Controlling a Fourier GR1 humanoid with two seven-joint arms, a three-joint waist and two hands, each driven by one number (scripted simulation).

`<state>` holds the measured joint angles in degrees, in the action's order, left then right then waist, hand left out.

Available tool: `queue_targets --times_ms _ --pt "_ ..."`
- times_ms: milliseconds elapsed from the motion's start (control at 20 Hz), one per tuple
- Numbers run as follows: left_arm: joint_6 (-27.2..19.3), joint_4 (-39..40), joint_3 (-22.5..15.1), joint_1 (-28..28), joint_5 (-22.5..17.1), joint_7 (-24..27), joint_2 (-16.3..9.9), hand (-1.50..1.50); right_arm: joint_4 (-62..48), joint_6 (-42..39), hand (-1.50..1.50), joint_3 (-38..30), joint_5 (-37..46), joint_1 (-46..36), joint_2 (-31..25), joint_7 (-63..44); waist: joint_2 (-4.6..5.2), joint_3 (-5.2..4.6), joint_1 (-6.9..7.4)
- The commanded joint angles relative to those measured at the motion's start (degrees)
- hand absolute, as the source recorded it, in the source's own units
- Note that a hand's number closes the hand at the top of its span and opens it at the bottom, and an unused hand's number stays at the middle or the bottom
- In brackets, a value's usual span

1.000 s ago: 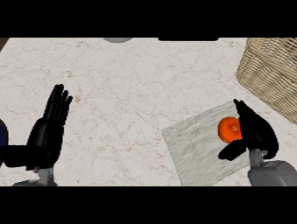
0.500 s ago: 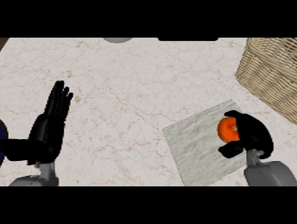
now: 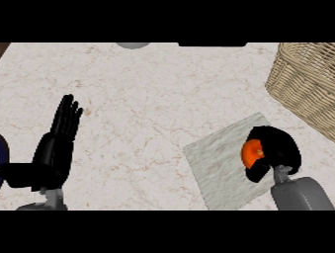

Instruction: Pick the squash from the placemat and place it in the basket

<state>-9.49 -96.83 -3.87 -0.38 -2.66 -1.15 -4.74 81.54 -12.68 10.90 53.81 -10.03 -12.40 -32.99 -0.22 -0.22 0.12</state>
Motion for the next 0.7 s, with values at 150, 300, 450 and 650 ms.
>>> queue_targets --times_ms 150,300,450,650 --pt "2.32 1.20 2.36 0.59 -0.45 2.06 -0.07 0.00 0.19 1.72 1.50 0.69 4.54 0.83 1.23 2.66 0.21 0.22 -0.05" --pt "2.82 1.50 1.84 -1.08 -0.81 2.06 -0.91 0.00 -18.34 7.52 1.50 -4.72 6.65 -15.27 8.51 -8.23 1.01 0.28 2.45" --pt "2.70 0.42 -1.27 -2.17 0.17 0.95 0.68 0.00 -22.45 10.72 1.50 -10.15 8.24 -20.28 9.53 -16.79 2.12 0.41 4.95" --pt "2.43 1.68 -0.49 -3.64 0.36 0.35 0.33 0.00 -30.34 21.23 1.50 -10.05 14.15 -26.63 11.11 -19.57 1.91 0.38 4.53"
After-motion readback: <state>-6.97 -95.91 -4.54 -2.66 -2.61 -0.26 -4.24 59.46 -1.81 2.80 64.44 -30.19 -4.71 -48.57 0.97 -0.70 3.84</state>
